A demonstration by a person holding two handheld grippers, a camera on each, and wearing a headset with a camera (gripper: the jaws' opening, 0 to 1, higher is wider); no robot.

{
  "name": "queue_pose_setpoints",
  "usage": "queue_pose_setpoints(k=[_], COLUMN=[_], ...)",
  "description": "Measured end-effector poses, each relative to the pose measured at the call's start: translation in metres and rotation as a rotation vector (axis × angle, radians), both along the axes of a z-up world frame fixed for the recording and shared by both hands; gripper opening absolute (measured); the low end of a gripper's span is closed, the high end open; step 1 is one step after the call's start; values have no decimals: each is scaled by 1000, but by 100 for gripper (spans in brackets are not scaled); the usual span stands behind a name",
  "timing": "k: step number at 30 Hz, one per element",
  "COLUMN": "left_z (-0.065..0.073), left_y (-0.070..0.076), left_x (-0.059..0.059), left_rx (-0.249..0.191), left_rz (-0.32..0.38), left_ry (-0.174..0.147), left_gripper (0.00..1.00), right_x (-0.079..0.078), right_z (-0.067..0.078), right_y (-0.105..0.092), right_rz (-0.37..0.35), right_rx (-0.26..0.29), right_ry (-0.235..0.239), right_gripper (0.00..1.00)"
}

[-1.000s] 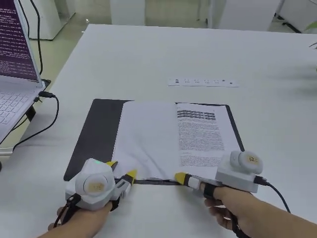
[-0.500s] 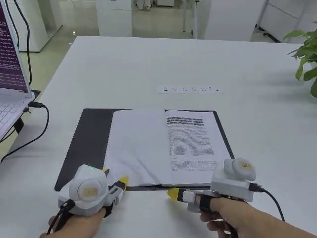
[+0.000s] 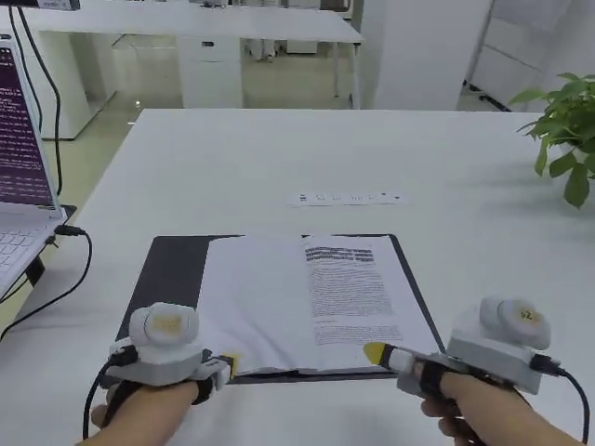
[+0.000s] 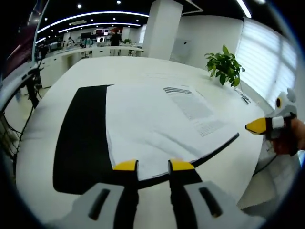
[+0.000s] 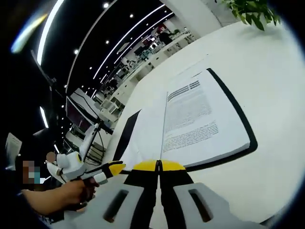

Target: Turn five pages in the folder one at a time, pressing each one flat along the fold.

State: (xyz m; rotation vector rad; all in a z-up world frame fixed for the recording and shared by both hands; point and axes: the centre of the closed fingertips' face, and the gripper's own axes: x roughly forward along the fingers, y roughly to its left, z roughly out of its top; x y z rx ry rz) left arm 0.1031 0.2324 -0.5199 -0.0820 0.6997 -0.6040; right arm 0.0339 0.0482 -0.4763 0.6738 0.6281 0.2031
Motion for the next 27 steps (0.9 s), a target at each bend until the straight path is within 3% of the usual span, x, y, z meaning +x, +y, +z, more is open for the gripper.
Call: queue_pose_setpoints(k=[1,4,6,8,12,15,17,19,21,23,27], left_z=[6,17,29,44,66,74,77,82,83,85,89], left_y=[2,1,2,1,6,11,14,17,22,26,32], left_x=[-4,-12,-16,-20,-27,-32,-37,-40,-44,-47,-55], left_rx=[12,-6,-19,-45,-44,-47,-46,-30,0,20,48], left_rz=[-1,-3,6,16,29,40,41,33,27,20,5], left_ry=[-2,3,-12,-43,-112,-128,-133,-172,-195,-218,-247], left_gripper=[25,28,31,34,48,58,61,64,70,76,90], right_x=[-1,-2,-2,-3,-6,-9,-13,-16,-17,-20,-24], right_z=[4,16,22,27,40,45,43,43,49,50,54], right_y=[-4,-21,-31,-43,-60,-61,-60,-57,-52,-47,-43], right_rz=[-9,-38,-51,-66,-83,-33,11,52,97,145,161], right_rx=[-19,-85,-140,-205,-322,-397,-458,-495,-534,-556,-567], right_ry=[-10,-46,-72,-87,-126,-159,-157,-171,-223,-238,-272], right_gripper=[0,0,0,0,1,16,25,35,43,56,82])
